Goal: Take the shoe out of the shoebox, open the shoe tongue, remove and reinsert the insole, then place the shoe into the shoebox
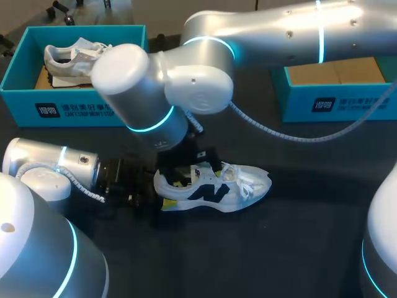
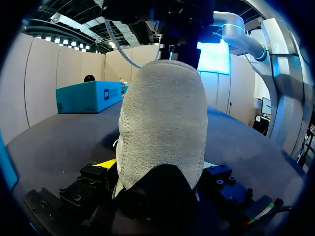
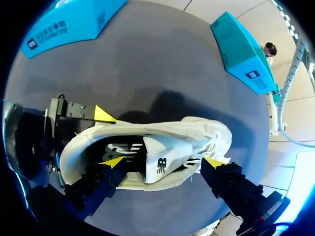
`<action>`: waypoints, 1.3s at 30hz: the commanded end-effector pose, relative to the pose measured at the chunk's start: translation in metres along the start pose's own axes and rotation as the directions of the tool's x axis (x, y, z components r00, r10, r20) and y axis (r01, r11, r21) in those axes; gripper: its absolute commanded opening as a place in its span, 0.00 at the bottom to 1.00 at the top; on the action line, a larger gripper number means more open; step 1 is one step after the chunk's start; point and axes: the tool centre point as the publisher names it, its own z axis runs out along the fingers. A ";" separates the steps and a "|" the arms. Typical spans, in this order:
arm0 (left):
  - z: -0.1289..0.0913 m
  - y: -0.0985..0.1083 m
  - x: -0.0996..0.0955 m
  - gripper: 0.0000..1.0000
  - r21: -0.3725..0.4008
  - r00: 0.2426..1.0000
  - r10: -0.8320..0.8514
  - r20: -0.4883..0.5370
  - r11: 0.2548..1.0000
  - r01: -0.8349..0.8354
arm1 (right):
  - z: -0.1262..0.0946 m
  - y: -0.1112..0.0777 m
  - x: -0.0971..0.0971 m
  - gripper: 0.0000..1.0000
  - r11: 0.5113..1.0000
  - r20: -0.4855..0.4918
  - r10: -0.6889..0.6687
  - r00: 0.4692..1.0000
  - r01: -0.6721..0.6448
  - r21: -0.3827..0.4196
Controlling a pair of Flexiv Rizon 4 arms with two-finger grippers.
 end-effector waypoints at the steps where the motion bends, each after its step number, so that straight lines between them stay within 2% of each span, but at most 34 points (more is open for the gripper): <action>1: 0.000 0.001 -0.003 0.00 -0.001 1.000 0.000 -0.001 1.000 0.000 | 0.004 -0.006 0.004 1.00 0.991 0.023 0.131 0.991 -0.131 0.004; 10: 0.000 0.001 -0.003 0.00 -0.001 1.000 0.000 -0.001 1.000 0.000 | 0.006 -0.011 -0.013 1.00 0.983 0.107 0.174 0.979 -0.179 0.046; 21: 0.000 0.001 -0.003 0.00 -0.001 1.000 0.000 -0.001 1.000 0.000 | -0.005 -0.016 -0.042 1.00 0.973 0.133 0.220 0.966 -0.227 0.045; 24: 0.000 0.001 -0.003 0.00 -0.001 1.000 0.000 -0.001 1.000 0.000 | -0.008 -0.014 -0.048 0.96 0.972 0.138 0.225 0.964 -0.233 0.040; 28: 0.000 0.001 -0.003 0.00 -0.001 1.000 0.000 -0.001 1.000 0.000 | -0.009 -0.009 -0.056 0.96 0.971 0.142 0.228 0.963 -0.235 0.038; 31: 0.000 0.001 -0.003 0.00 -0.001 1.000 0.000 -0.001 1.000 0.000 | -0.009 -0.005 -0.061 0.72 0.971 0.145 0.227 0.963 -0.235 0.036; 33: 0.000 0.001 -0.003 0.00 -0.001 1.000 0.000 -0.001 1.000 0.000 | -0.009 -0.003 -0.064 0.44 0.972 0.144 0.226 0.963 -0.234 0.036; 34: 0.000 0.001 -0.003 0.00 -0.001 1.000 0.000 -0.001 1.000 0.000 | -0.009 -0.002 -0.064 0.36 0.972 0.142 0.226 0.964 -0.233 0.035; 36: 0.000 0.001 -0.003 0.00 -0.001 1.000 0.000 -0.001 1.000 0.000 | -0.008 -0.001 -0.066 0.26 0.972 0.136 0.227 0.964 -0.234 0.035; 37: 0.000 0.001 -0.003 0.00 -0.001 1.000 0.000 -0.001 1.000 0.000 | -0.006 -0.001 -0.067 0.25 0.971 0.131 0.230 0.964 -0.236 0.035; 38: 0.000 0.001 -0.003 0.00 -0.001 1.000 0.000 -0.001 1.000 0.000 | -0.005 0.000 -0.068 0.30 0.971 0.129 0.231 0.964 -0.237 0.035; 39: 0.000 0.001 -0.003 0.00 -0.001 1.000 0.000 -0.001 1.000 0.000 | -0.005 0.000 -0.068 0.29 0.971 0.126 0.231 0.965 -0.238 0.037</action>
